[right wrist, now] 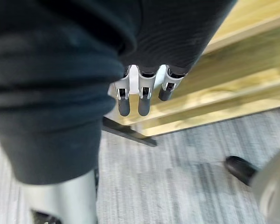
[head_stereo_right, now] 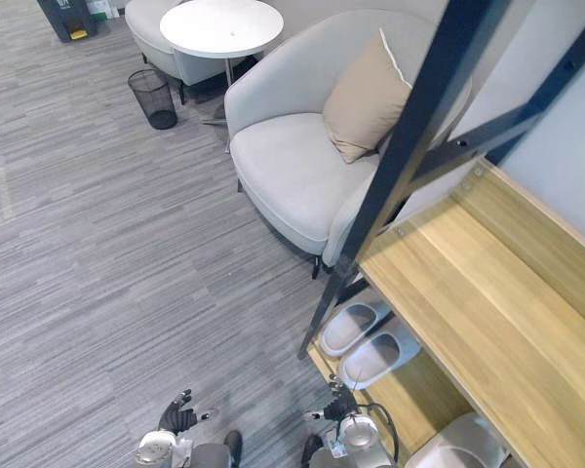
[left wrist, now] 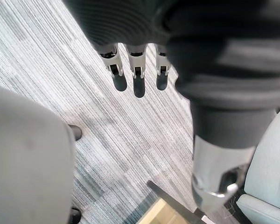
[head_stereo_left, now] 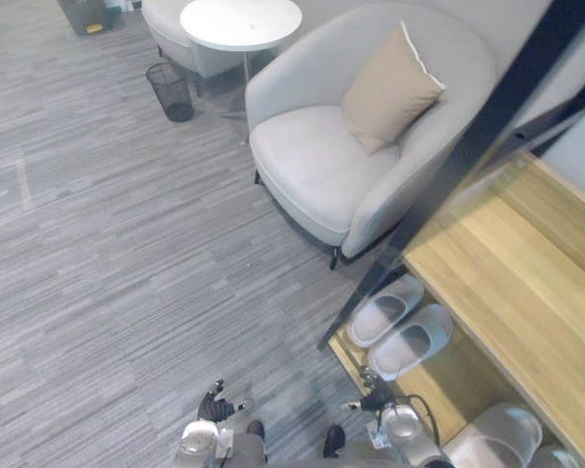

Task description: Organize the slippers on the shoe rack

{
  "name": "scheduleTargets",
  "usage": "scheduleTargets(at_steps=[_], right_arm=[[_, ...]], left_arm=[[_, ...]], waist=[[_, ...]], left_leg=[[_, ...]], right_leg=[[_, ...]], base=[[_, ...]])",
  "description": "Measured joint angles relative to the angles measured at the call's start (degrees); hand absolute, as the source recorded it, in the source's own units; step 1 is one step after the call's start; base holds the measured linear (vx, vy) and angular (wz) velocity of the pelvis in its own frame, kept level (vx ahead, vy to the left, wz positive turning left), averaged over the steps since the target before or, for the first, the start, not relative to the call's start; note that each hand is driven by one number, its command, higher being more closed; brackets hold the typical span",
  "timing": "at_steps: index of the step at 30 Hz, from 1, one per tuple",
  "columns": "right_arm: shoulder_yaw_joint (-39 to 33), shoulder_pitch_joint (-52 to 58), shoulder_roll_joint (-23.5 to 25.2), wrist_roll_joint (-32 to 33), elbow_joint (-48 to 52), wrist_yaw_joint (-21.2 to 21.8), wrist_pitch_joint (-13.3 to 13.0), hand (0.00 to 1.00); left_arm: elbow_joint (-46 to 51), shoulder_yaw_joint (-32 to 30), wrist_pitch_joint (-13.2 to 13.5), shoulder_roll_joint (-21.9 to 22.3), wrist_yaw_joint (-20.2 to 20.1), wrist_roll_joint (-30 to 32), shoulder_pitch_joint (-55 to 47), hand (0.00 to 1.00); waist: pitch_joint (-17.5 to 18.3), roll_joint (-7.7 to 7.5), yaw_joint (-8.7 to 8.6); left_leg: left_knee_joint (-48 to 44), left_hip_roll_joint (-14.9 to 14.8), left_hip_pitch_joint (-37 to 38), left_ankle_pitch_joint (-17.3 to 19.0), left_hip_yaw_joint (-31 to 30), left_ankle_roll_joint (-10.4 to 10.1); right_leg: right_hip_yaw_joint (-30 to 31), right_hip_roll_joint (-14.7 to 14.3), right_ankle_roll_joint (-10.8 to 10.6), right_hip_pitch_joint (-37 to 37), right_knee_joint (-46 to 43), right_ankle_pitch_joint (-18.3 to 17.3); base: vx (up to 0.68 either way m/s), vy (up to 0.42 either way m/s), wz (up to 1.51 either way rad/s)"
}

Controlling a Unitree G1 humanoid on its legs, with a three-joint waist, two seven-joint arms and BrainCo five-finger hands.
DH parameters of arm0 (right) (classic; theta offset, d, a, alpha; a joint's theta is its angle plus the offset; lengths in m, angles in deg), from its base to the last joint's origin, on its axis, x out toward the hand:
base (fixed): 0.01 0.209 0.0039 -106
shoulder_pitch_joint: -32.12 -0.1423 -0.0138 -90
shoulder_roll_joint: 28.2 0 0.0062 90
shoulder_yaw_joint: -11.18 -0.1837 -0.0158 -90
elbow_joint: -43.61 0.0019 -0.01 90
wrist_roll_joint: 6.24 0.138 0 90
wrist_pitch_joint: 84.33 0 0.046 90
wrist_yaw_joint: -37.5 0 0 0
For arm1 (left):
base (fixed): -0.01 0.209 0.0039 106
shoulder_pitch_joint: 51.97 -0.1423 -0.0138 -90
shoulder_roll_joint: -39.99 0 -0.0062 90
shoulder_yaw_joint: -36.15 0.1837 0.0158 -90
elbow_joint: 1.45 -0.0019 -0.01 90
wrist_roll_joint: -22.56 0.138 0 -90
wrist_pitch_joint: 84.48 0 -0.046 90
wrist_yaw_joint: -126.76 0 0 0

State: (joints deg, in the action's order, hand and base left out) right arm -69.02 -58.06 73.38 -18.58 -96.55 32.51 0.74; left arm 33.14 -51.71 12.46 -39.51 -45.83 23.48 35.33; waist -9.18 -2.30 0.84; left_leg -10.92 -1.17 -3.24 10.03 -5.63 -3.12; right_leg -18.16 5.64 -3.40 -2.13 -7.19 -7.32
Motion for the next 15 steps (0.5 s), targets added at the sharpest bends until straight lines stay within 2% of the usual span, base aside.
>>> scheduleTargets(at_steps=[1,3,4,5,6,7,8,9,10,12,13,14,15], right_arm=[[0.1,0.0,0.1,0.0,0.0,0.0,0.0,0.00],[1.2,-0.2,0.5,0.0,-0.1,0.0,0.0,0.00],[1.7,-0.7,0.8,0.0,-0.1,0.0,0.2,0.00],[1.8,-0.9,0.6,0.0,-0.2,0.0,0.2,0.00],[1.7,-1.5,0.1,0.0,-0.2,-0.1,0.2,0.00],[1.9,-1.9,0.3,-0.1,-0.1,0.0,0.1,0.00],[2.1,-2.9,1.0,-0.1,0.3,0.0,-0.2,0.00],[1.9,-3.8,1.8,-0.1,1.0,0.1,-0.3,0.00],[1.8,-4.7,2.2,-0.1,2.1,0.1,-0.5,0.00],[1.8,-5.7,2.2,-0.1,2.0,0.2,-0.6,0.00],[2.0,-6.1,2.2,-0.2,1.9,0.4,-0.5,0.00],[2.2,-6.2,2.2,-0.2,1.9,0.4,-0.5,0.00],[2.2,-6.3,2.1,-0.2,1.7,0.5,-0.4,0.00]], left_arm=[[0.0,0.1,0.0,0.0,0.0,0.0,0.0,0.00],[0.4,0.4,0.0,-0.2,0.0,0.0,0.6,0.00],[0.7,0.8,0.2,-0.6,0.1,-0.1,1.0,0.00],[1.4,1.3,0.0,-0.4,0.1,-0.2,1.0,0.00],[1.9,2.3,0.0,0.3,0.2,-0.2,1.2,0.00],[1.9,2.3,0.0,0.2,0.2,-0.2,1.3,0.00],[1.6,2.2,-0.1,-0.2,0.2,-0.2,1.5,0.00],[1.0,2.2,-0.2,-0.8,0.2,-0.1,1.5,0.00],[0.2,2.2,-0.4,-1.1,0.1,-0.1,1.7,0.00],[-0.3,1.9,-0.5,-0.6,0.2,-0.1,1.7,0.00],[-0.5,1.6,-0.5,-0.6,0.1,0.0,1.5,0.00],[-0.9,1.5,-0.6,-0.5,0.1,0.0,1.1,0.00],[-1.4,1.5,-0.6,-0.5,0.1,0.0,1.1,0.00]], waist=[[0.4,-0.14,0.03],[0.7,-1.09,0.04],[0.1,-1.96,0.11],[0.7,-0.90,-0.08],[0.6,0.37,-0.59],[0.3,0.69,-0.64],[0.4,0.09,-0.47],[0.4,-1.10,-0.43],[0.3,-2.81,-0.93],[0.2,-2.07,-0.33],[0.3,-2.10,-0.12],[0.2,-1.32,-0.29],[0.3,-1.01,-0.26]], left_leg=[[-0.7,0.2,-0.7,-0.1,0.3,-0.2],[-6.9,1.4,-5.7,-1.4,3.9,-2.5],[-8.6,1.3,-7.7,-0.5,10.1,-1.0],[-3.8,-0.9,-7.7,-4.1,19.6,2.5],[-4.3,-3.2,-7.5,-5.1,26.9,4.4],[-4.2,-3.6,-7.6,-5.3,27.4,4.8],[-3.9,-3.7,-7.9,-5.9,29.6,5.7],[-3.1,-2.8,-7.6,-5.9,33.9,5.9],[-2.0,-1.2,-6.8,-4.7,36.3,7.4],[2.8,-0.4,-5.0,-4.7,35.0,6.8],[5.7,0.6,-4.0,-6.3,34.4,6.5],[9.6,1.9,-2.2,-8.2,33.0,6.3],[10.9,2.2,-1.4,-8.5,32.6,6.3]], right_leg=[[-0.8,0.3,0.0,-0.1,-0.1,0.0],[-4.4,2.2,-0.2,-0.4,-0.6,0.9],[-5.6,3.5,-0.1,-1.8,-0.8,1.0],[-7.3,2.9,-0.2,-2.5,-2.1,0.9],[-9.8,3.2,-1.0,-0.2,-11.2,-0.5],[-9.8,3.2,-1.8,1.1,-12.5,-2.5],[-9.6,2.5,-2.1,0.8,-7.4,-4.5],[-9.9,2.8,-1.1,0.0,-0.7,-2.0],[-11.2,4.7,-1.6,-0.3,0.4,0.6],[-13.4,4.1,-1.8,-1.0,0.3,0.1],[-14.2,4.3,-1.8,-1.1,0.1,-0.1],[-15.5,4.3,-1.9,-2.1,-0.5,-0.1],[-15.8,4.5,-1.9,-2.2,-1.3,-0.1]], base=[[0.13,0.024,0.72],[0.09,0.064,1.02],[0.11,0.063,1.37],[0.15,0.073,1.82],[0.17,0.071,1.57],[0.12,0.139,1.51],[0.05,0.138,1.14],[0.02,0.161,1.58],[0.03,0.117,1.35],[0.07,0.061,0.85],[0.09,0.016,0.56],[0.07,0.008,0.42],[0.04,0.007,0.30]])
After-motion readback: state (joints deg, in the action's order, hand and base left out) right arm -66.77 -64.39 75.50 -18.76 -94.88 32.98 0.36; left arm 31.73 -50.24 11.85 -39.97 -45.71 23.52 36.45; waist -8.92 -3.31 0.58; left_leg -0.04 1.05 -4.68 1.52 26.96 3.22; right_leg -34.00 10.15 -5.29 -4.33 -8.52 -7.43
